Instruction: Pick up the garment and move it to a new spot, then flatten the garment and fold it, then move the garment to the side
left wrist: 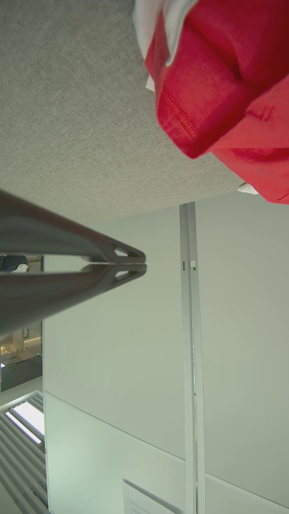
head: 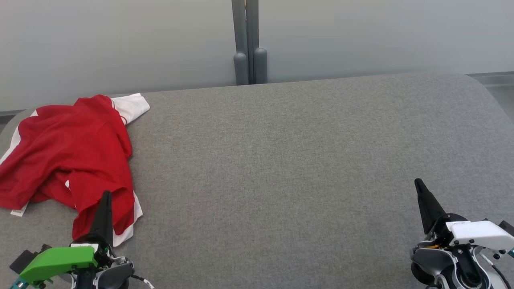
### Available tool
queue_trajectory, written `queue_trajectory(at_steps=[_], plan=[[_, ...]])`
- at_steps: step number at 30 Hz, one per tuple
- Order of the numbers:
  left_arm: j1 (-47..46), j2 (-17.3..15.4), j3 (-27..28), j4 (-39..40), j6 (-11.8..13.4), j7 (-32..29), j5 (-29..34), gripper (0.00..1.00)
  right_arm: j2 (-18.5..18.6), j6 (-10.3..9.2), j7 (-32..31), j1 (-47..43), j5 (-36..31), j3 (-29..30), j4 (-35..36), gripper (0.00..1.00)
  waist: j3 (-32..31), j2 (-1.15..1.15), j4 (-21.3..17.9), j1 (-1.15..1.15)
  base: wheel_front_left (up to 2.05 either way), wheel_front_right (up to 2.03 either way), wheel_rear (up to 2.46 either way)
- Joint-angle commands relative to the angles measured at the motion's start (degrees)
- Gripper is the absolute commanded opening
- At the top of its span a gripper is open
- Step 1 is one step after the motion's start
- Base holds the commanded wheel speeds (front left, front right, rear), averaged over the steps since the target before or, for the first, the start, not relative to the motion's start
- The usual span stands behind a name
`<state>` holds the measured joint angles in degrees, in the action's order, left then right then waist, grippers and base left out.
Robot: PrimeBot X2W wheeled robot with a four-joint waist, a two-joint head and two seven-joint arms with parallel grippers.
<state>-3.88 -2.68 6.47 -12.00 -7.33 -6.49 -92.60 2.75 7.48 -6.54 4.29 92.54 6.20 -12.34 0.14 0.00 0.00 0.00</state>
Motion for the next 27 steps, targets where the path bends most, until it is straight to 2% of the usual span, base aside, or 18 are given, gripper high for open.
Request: queue_trajectory(at_steps=[1,27], plan=[[-0.61,-0.41,0.12,0.16,-0.32,-0.18,-0.08,0.00,0.26,0.02,-0.14,0.38,0.18,-0.07,0.19,0.00,0.00,0.00,0.00,0.00,0.00,0.00,0.00],[-0.61,-0.41,0.12,0.16,-0.32,-0.18,-0.08,0.00,0.26,0.02,-0.13,0.38,0.18,-0.07,0.19,0.00,0.00,0.00,0.00,0.00,0.00,0.00,0.00]])
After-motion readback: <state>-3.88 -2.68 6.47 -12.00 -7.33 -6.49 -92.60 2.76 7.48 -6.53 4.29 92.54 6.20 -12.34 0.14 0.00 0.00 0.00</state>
